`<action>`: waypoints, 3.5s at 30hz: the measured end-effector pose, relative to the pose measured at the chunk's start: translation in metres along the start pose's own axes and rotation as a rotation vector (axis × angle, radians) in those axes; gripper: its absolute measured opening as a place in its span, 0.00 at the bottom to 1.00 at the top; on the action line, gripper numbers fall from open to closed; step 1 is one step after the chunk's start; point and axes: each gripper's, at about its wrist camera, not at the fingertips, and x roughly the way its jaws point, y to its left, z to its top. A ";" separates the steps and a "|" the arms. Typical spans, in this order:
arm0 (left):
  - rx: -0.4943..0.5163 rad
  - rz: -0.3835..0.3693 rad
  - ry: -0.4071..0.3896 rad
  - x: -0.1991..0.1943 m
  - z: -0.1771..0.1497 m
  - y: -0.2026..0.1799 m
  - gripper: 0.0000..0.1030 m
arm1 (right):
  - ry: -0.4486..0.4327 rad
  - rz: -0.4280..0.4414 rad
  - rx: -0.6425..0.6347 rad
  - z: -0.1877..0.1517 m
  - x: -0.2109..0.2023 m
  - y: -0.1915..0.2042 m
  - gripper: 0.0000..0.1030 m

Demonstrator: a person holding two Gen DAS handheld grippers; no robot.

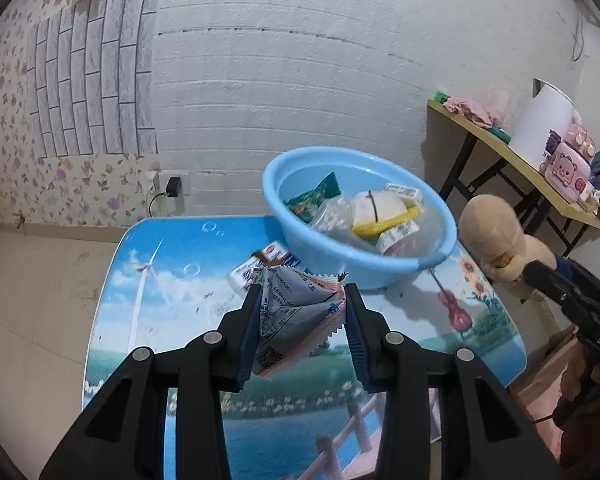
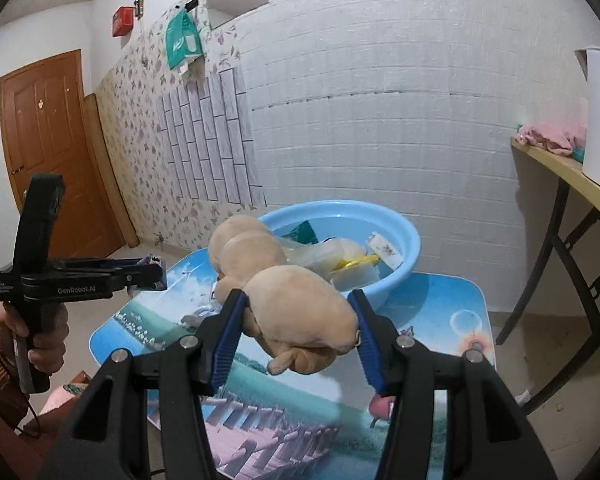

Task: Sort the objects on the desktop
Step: 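Carry the grey packet and plush toy over the basin and open both tools, then grasp the white plastic hook with the left tool while the right tool reaches the floss box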

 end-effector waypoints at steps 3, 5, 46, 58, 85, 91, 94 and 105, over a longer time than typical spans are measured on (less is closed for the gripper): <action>0.017 -0.008 -0.037 0.004 0.014 -0.007 0.37 | -0.004 -0.016 -0.003 0.008 0.010 -0.007 0.50; 0.008 -0.012 -0.051 0.011 0.024 -0.011 0.37 | -0.004 -0.027 0.015 0.013 0.018 -0.013 0.50; 0.005 0.139 -0.023 0.060 0.006 0.015 0.77 | 0.048 -0.065 0.041 0.021 0.062 -0.035 0.55; -0.041 0.175 0.073 0.065 -0.041 0.047 0.77 | 0.153 -0.058 -0.001 -0.005 0.066 0.002 0.55; -0.040 0.160 0.176 0.092 -0.051 0.033 0.77 | 0.268 0.013 0.032 -0.026 0.089 0.017 0.55; -0.023 0.176 0.206 0.112 -0.047 0.028 0.77 | 0.289 0.021 0.035 -0.030 0.097 0.020 0.55; -0.025 0.158 0.225 0.118 -0.047 0.027 0.73 | 0.290 0.024 0.037 -0.031 0.099 0.020 0.55; -0.011 0.141 0.192 0.104 -0.046 0.037 0.46 | 0.330 0.038 0.020 -0.036 0.111 0.036 0.63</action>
